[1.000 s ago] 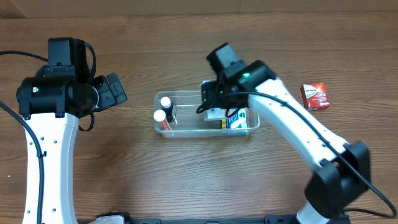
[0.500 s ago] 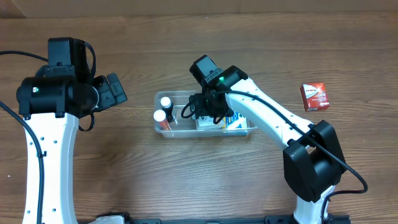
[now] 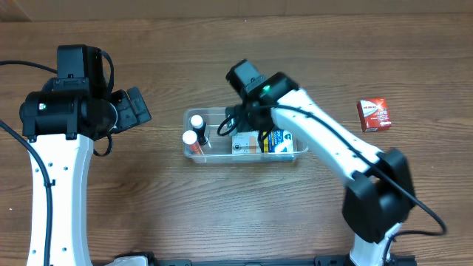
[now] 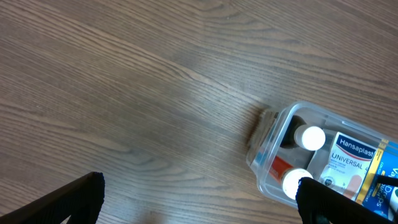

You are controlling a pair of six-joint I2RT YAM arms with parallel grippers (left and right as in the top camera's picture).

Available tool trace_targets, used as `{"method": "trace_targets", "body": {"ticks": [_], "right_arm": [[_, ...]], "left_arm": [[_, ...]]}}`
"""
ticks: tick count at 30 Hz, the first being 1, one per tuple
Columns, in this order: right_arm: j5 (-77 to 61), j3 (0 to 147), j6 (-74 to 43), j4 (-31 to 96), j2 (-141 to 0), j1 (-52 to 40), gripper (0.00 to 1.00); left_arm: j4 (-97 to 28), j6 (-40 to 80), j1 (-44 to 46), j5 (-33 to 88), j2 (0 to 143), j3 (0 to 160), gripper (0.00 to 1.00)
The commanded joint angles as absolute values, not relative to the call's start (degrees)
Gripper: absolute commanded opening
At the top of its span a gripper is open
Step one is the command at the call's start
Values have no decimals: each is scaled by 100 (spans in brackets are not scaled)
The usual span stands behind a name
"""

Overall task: Pack container
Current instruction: 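Place the Hansaplast box upright in the container beside VapoDrops, then move right gripper to the red Halson box and grasp it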

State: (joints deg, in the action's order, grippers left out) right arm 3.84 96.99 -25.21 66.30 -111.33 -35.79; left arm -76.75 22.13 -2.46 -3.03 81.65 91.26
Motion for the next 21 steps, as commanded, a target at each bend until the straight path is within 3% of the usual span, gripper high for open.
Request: {"method": "trace_targets", "body": {"ticks": [1,4,7,10,12,21], "right_arm": [[1313,10816,-2381,6925,-9837,-2777,100],[1096,10947,-2099,7048,-9494,-1389,100],[172,10838,-790,7124,-9765,-73,100],[91,10628,360,7155,-10453,827,100],[-60,10608,888,7218,-10997,1094,100],[-58,10606,884,7240,-12835,1251,100]], "left_arm": [[-7693,2073,-261,-318,8173,9111,100],[-7690,2075,-261,-316,8173,9111,100],[-7686,2075,-261,-316,8176,9111,100],[-7686,2073,-261,-316,8173,9111,100],[-7684,2075,-261,-316,8173,9111,100],[-7675,2078,-261,-318,8173,9111,100]]}}
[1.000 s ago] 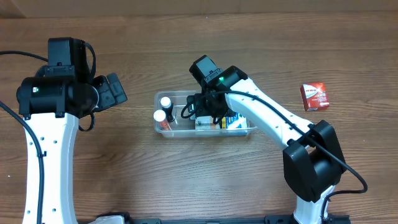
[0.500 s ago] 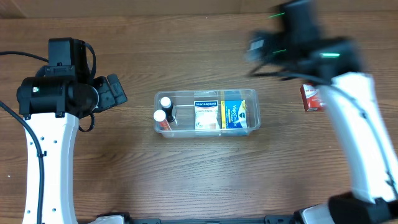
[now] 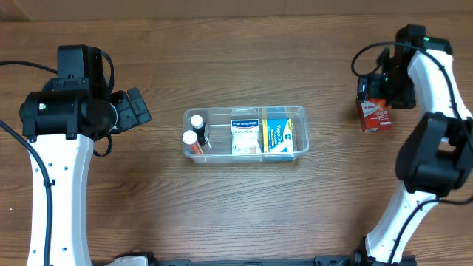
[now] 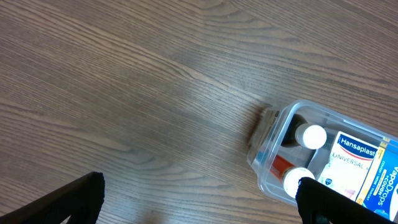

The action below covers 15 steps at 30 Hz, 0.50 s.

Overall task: Pack container
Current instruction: 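Move right gripper to the red Halson box and grasp it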

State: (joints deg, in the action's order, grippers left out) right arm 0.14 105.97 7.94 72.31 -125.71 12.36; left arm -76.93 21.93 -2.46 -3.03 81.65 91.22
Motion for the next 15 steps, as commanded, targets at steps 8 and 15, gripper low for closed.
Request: {"method": "trace_targets", "body": {"ticks": [8,15], "right_arm": [[-56,10241,882,6960,-13205,1262,100],[-54,10055,882,6904,-13203,1262,100]], "left_arm": [[-7666,2078,-261,-318,8176,9111,100],[-7669,2075,-261,-318,8176,9111,100]]}}
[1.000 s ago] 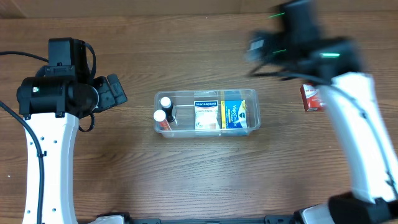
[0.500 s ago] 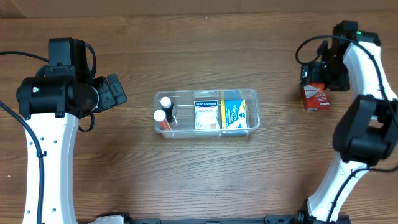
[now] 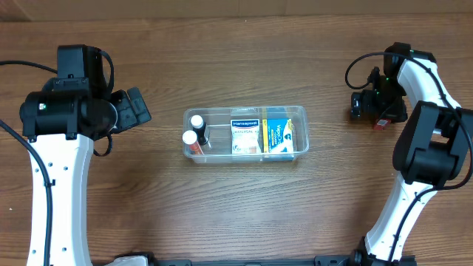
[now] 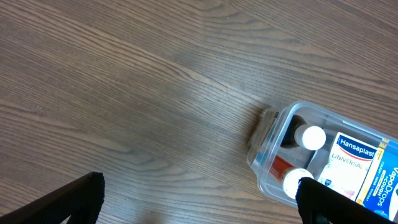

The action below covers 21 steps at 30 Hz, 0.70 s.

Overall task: Pack container
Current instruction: 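Move right gripper to the red Halson box and grasp it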

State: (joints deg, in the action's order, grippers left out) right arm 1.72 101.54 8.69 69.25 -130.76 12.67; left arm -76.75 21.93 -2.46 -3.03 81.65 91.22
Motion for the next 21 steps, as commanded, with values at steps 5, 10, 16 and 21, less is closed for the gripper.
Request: {"method": "trace_targets", "body": {"ticks": [5,10,16,21], "right_arm": [[8,10060,882,6890,-13200,1262,100],[377,10304,668,6928,-12645,1262,100],[-733,10436,1149,7065,-11601,1221,100],[-1153,10433,1352,7161,-11421,1219,100]], "left_arm": [[-7666,2075,-261,-340,8176,9111,100],[-7651,2073,-261,-357,8176,9111,100],[-7647,2073,-261,-355,8176,9111,100],[-7649,2073,-261,-355,8176,9111,100]]}}
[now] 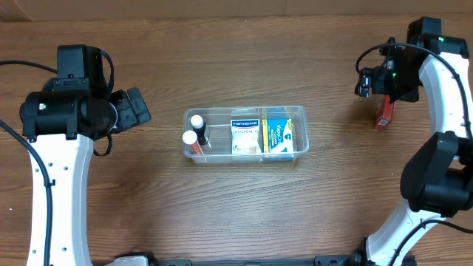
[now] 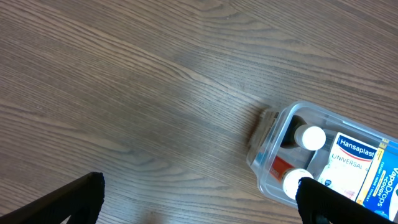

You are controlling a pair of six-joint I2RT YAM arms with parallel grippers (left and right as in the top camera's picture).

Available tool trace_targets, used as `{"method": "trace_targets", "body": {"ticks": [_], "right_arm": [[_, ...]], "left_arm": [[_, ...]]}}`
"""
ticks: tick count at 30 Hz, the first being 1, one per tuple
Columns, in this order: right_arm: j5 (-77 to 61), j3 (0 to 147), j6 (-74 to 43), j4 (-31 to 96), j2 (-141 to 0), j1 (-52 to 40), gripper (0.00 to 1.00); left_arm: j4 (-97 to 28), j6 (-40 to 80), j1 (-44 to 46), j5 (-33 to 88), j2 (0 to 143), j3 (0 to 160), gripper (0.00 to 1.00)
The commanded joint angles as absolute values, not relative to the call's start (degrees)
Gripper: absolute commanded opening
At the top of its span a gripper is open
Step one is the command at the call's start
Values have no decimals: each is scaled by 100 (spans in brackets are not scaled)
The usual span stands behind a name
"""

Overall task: Pack container
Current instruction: 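Move right gripper to the red Halson box and grasp it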

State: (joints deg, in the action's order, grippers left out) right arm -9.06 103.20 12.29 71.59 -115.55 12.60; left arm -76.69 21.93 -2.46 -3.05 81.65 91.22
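The clear plastic container [image 1: 298,139] lies mid-table, holding two white-capped bottles [image 1: 194,129], a Hansaplast box [image 1: 244,134] and a blue lozenge box [image 1: 278,134]. In the left wrist view the container's left end [image 2: 272,144] shows at the right, with the bottles [image 2: 311,137] inside. At the far right my right gripper [image 1: 383,103] is shut on a small red box [image 1: 382,118], which hangs edge-on below it. My left gripper [image 2: 199,202] stands open over bare wood left of the container, its fingertips [image 2: 81,196] far apart.
The wooden table [image 1: 244,207] runs in all directions around the container. My left arm [image 1: 63,118] stays at the left side, and the right arm's base [image 1: 399,222] rises from the lower right.
The right gripper was low over the red box, covering most of it. Now the box shows as a narrow red edge under the gripper, turned on its side. The left arm has not moved.
The right gripper was first inside the container by the Hansaplast box. Then it was at the far right beside the flat-lying red box, with the container packed. Then it sat down over the box, and now it holds the box edge-on.
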Motion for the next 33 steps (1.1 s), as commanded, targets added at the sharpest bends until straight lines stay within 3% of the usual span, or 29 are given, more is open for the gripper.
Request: {"method": "trace_targets", "body": {"ticks": [1,12,19,23,33], "right_arm": [[-1055,10433,1326,7155,-11421,1229,100],[187,10344,421,7070,-11434,1553,100],[-624,10038,565,7015,-11880,1614,100],[-1861,10033,1243,7094,-11933,1614,100],[-1398,10108,1007,6973,-11926,1621,100]], "left_arm": [[-7649,2060,-261,-355,8176,9111,100],[-7653,2056,-261,-353,8176,9111,100],[-7669,2056,-261,-353,8176,9111,100],[-7664,2056,-261,-355,8176,9111,100],[-7666,2056,-261,-355,8176,9111,100]]}}
